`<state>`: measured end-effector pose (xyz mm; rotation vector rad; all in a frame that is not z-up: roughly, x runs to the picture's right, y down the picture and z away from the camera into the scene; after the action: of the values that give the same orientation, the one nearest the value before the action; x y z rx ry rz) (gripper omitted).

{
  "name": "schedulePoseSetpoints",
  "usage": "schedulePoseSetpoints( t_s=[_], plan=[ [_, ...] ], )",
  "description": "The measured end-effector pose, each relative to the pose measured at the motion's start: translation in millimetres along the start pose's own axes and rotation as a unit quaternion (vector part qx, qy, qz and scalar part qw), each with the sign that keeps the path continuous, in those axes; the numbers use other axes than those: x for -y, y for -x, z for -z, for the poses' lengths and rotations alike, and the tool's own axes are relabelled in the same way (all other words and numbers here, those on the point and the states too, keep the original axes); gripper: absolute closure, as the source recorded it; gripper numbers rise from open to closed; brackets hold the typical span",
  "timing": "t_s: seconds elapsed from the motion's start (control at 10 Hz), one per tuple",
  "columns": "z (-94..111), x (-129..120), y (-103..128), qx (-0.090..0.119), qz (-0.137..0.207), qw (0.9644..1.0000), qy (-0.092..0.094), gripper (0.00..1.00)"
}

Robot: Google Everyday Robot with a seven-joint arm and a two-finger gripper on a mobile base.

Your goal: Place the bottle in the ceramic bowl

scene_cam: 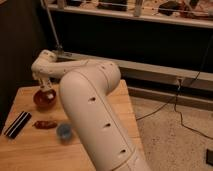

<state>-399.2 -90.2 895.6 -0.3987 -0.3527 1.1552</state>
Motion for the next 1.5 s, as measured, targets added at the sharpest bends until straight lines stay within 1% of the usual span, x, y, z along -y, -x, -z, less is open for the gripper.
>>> schedulePoseSetpoints(
  t_s=[0.1, 0.2, 0.3, 0.4, 0.5, 0.6, 0.7, 0.8, 1.0, 1.1, 1.2, 1.3, 1.4, 1.5],
  plan=[
    [-0.7, -1.1, -4.3, -0.005, -0.003, 1.0, 0.006, 0.23],
    [-2.1, -3.2, -11.4, -0.013, -0.006, 0.9998, 0.015, 0.2],
    [-3.3, -5.8, -16.2, -0.019, -0.007, 0.9995, 0.024, 0.2],
    [-5.0, -10.3, -22.0, -0.026, -0.009, 0.9989, 0.037, 0.2],
    [-7.0, -17.6, -30.1, -0.036, -0.012, 0.9974, 0.061, 0.2],
    [-7.6, -25.7, -38.1, -0.049, -0.016, 0.9946, 0.09, 0.2],
    [-6.2, -32.5, -42.7, -0.058, -0.02, 0.9911, 0.118, 0.2],
    [4.2, -37.7, -44.5, -0.071, -0.027, 0.9829, 0.168, 0.2],
    [24.9, -27.6, -39.3, -0.079, -0.033, 0.9726, 0.216, 0.2],
    [41.6, -11.2, -33.1, -0.081, -0.04, 0.9674, 0.236, 0.2],
    [53.6, 6.7, -28.8, -0.082, -0.047, 0.9657, 0.242, 0.2],
    [61.4, 22.1, -26.4, -0.083, -0.053, 0.9659, 0.24, 0.2],
    [72.5, 52.2, -22.9, -0.085, -0.065, 0.9692, 0.222, 0.2],
    [77.0, 82.9, -23.4, -0.091, -0.078, 0.9749, 0.188, 0.2]
  ],
)
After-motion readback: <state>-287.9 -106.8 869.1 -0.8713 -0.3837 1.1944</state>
